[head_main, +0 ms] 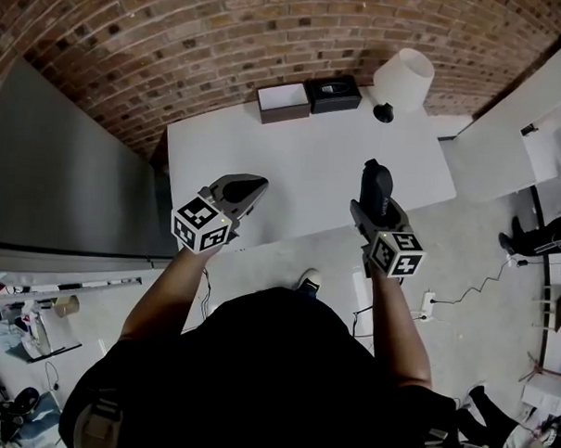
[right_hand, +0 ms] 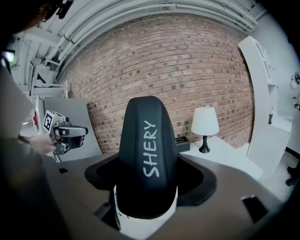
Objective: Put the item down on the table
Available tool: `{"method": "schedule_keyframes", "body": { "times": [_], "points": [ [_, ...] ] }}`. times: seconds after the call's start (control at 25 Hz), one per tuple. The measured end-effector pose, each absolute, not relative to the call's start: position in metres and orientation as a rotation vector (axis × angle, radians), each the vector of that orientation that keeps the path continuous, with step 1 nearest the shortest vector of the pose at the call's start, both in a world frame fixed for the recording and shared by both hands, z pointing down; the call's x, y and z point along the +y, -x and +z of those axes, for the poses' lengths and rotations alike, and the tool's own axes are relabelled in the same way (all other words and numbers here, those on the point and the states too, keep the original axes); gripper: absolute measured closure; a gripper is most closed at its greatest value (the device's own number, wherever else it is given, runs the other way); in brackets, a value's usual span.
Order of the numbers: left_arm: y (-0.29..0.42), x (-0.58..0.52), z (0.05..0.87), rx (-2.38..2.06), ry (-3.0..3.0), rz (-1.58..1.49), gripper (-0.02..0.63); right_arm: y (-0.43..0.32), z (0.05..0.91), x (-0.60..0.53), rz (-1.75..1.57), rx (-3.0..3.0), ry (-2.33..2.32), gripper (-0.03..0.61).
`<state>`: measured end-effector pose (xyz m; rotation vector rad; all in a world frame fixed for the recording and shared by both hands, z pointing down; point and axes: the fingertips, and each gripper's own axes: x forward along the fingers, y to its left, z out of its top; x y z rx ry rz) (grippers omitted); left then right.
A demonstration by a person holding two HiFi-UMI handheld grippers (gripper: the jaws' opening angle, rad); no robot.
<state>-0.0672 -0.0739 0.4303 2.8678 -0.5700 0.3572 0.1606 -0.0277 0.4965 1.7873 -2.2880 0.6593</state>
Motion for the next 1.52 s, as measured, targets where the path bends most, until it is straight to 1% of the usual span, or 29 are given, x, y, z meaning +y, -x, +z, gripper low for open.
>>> {"method": "schedule_keyframes", "body": {
  "times": [0.48,1.16,1.32,1.52],
  "points": [
    [0.025,-0.117,0.436,-0.712,-2.806,0.398,0.6,-0.21,0.507,-0.095,0.686,-2.368,-1.677,0.227],
    [-0.045,-0.13,0.458,-0.763,-2.754,0.392,0.6,-0.267,0.527,-0.121,0.68,-2.4,-1.561,0.229],
    [-0.046,-0.124,0.459,-0.756,-2.761,0.4,0.6,-0.27,0.526,-0.117,0.683,-2.393,-1.564,0.229],
    [-0.025,-0.131,0.458,-0.801,-2.736,0.392,0.6,-0.264,0.522,-0.115,0.687,-2.386,-1.571,0.229]
  ]
}}
